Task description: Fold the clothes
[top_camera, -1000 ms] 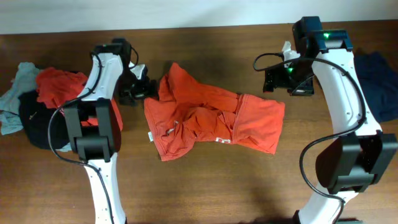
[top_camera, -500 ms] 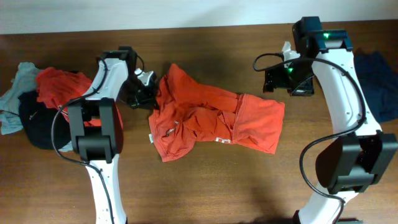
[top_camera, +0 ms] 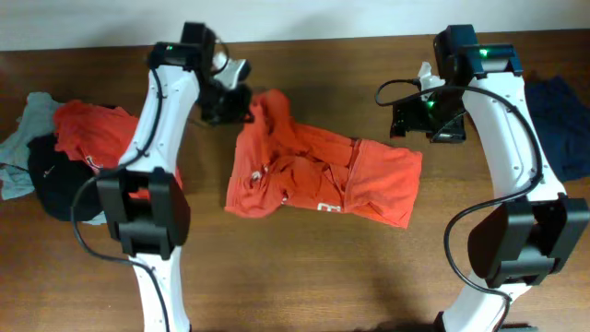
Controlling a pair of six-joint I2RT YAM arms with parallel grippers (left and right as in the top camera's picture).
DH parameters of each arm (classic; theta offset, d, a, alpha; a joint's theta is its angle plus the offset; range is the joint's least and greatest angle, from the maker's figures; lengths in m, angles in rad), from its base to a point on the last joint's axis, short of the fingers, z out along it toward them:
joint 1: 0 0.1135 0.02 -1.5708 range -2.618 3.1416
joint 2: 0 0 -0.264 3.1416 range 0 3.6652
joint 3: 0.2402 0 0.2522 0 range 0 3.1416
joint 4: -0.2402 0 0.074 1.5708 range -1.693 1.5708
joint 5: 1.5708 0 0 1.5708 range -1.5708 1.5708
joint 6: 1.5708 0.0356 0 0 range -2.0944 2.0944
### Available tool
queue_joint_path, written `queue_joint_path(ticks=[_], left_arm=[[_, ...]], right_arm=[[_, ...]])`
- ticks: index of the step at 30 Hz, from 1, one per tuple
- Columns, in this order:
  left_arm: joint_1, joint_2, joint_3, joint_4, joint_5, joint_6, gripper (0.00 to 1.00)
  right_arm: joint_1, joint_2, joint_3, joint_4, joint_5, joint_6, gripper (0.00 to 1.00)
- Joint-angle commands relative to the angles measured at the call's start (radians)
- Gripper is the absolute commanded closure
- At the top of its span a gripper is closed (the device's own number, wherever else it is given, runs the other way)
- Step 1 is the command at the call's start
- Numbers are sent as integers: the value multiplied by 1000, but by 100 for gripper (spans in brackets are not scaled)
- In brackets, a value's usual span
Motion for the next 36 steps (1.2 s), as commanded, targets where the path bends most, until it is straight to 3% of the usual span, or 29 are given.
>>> queue_joint_path(ticks=[1,6,11,17,32,36], left_arm=[[-110,-53,24,-1,-45,23,99],[-254,-53,30,15,-105,19,99],[-326,-53,31,55,-105,6,99],[-388,-53,99,80,-105,-16,100],[-655,-44,149,207,-165,-19,98],[-687,0,148,260,-139,-19,29]], right_arm=[[-18,-16,82,-41,1,-3,14],[-128,-16,431,-217,-2,-4,13],[-277,-19,686,-285,-76,-4,13],[-374,-23,711,-285,-163,-27,13],[-374,-22,711,-285,-159,-45,12],[-374,-22,711,-285,-159,-45,12]])
